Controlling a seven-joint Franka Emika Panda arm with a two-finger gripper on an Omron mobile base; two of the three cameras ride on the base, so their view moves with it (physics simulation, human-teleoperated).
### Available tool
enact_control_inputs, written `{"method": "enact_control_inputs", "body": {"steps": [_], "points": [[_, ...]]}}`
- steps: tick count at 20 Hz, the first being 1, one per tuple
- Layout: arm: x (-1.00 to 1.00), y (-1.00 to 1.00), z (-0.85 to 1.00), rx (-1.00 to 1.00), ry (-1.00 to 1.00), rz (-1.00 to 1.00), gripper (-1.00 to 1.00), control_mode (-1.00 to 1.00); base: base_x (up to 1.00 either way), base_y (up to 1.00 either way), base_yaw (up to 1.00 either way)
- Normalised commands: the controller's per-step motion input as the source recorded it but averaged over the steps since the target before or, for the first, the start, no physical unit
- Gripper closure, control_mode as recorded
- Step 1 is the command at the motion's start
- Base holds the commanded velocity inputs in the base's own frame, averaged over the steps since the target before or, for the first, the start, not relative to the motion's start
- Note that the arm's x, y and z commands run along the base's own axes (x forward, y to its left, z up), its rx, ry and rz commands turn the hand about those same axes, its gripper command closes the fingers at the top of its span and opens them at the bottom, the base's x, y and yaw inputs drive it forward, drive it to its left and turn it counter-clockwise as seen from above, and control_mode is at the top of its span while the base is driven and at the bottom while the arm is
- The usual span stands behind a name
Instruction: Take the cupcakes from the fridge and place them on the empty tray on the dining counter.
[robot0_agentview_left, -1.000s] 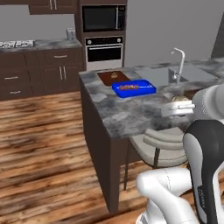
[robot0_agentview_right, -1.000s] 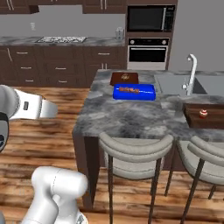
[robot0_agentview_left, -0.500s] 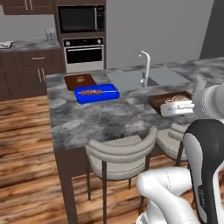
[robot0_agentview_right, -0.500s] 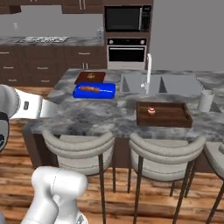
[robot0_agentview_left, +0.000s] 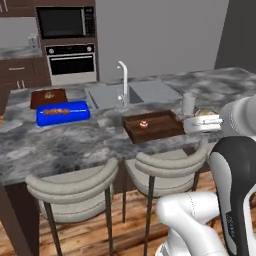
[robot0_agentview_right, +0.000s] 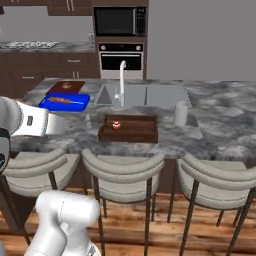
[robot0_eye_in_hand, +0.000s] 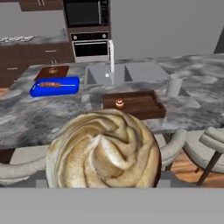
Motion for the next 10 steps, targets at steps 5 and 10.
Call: {"method": "enact_control_inputs", "body": {"steps": [5,10], "points": [[0.00,0.00,0.00,0.00,0.00,0.00,1.00,1.00,0.15,-1.00,0.17],[0.00,0.00,0.00,0.00,0.00,0.00,1.00,1.00,0.62,-0.96,0.42]]}}
